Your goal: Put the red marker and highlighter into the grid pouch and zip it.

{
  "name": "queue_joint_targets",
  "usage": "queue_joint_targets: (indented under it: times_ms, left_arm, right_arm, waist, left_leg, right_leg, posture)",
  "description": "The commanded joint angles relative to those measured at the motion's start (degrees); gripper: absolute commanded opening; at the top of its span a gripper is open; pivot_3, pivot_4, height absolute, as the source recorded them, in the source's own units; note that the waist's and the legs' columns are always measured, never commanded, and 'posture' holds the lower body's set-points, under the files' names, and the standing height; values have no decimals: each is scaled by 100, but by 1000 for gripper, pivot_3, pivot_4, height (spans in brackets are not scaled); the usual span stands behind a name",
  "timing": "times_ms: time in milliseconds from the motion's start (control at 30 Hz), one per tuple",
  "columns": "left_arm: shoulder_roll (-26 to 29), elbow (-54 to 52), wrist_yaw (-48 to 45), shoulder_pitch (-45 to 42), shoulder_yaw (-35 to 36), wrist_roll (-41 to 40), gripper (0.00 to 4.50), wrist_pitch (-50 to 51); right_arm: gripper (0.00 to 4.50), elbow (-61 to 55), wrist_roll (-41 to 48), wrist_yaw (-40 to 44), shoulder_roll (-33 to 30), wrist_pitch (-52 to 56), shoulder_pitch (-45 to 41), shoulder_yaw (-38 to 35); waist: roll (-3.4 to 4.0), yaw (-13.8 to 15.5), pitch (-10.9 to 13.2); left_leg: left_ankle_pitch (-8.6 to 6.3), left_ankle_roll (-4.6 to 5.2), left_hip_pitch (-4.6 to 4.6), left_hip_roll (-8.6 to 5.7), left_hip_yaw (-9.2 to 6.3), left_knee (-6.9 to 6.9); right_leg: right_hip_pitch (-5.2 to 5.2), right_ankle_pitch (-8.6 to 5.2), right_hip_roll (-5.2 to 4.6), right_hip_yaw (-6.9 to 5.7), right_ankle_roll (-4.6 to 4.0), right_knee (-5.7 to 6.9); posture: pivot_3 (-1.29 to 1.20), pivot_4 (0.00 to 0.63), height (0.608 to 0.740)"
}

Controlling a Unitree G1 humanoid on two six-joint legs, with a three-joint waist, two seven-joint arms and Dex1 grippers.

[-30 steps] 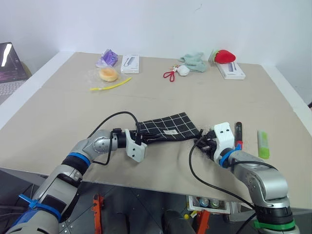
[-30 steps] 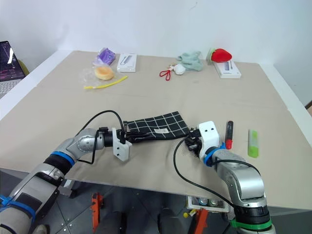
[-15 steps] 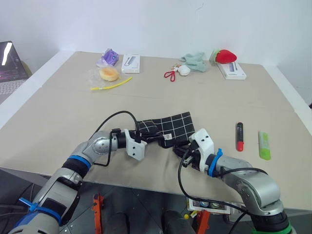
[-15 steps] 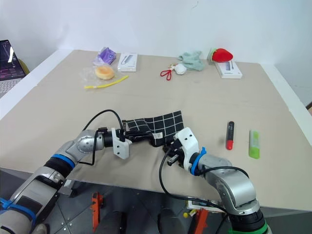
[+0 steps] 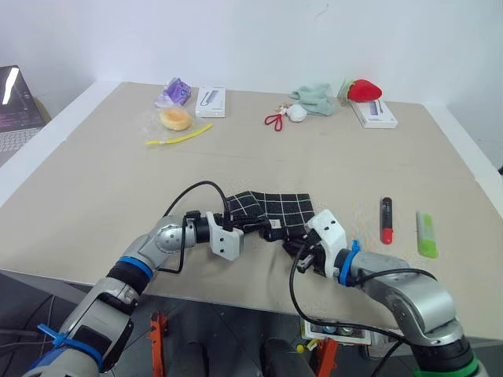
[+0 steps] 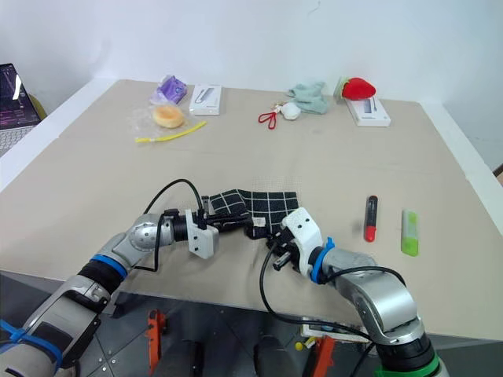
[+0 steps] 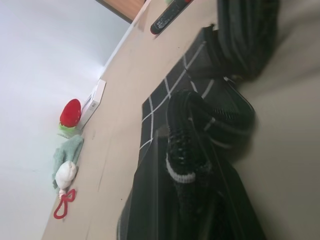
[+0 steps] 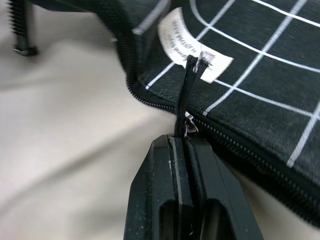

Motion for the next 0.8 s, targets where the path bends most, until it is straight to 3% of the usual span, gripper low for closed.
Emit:
queue_joint_targets:
  times_ms: [33,333,800]
  left_arm:
    - [-9,-175,-103,100,-17,-97,0,101]
    - [-67,-252,-152,79,-1,-165,0,237]
    - [22,-375,-190,194,49,-252,0,336]
  right_arm:
    - [14,-292,105,5,78,71,-19,90]
    - [14,-610,283,-64,617,247,-205,467]
    - [14,-528,596,396,-28,-236,172,-848]
  waist:
    - [0,0,0]
    - [-2,-3,3]
    - [-5,-2,6]
  left_leg:
    - [0,0,0,0,-2,0]
    - [0,0,-9,1,-14,-2]
    - [0,0,-16,2,-25,-2]
  right_leg:
    - [0,0,1,-1,-1,0]
    - [-5,-4,3,-12,-7,1]
    - [-6,-6,4,-25,-11,0]
  posture:
    - [0,150,728]
    - [0,150,728]
    - [0,150,728]
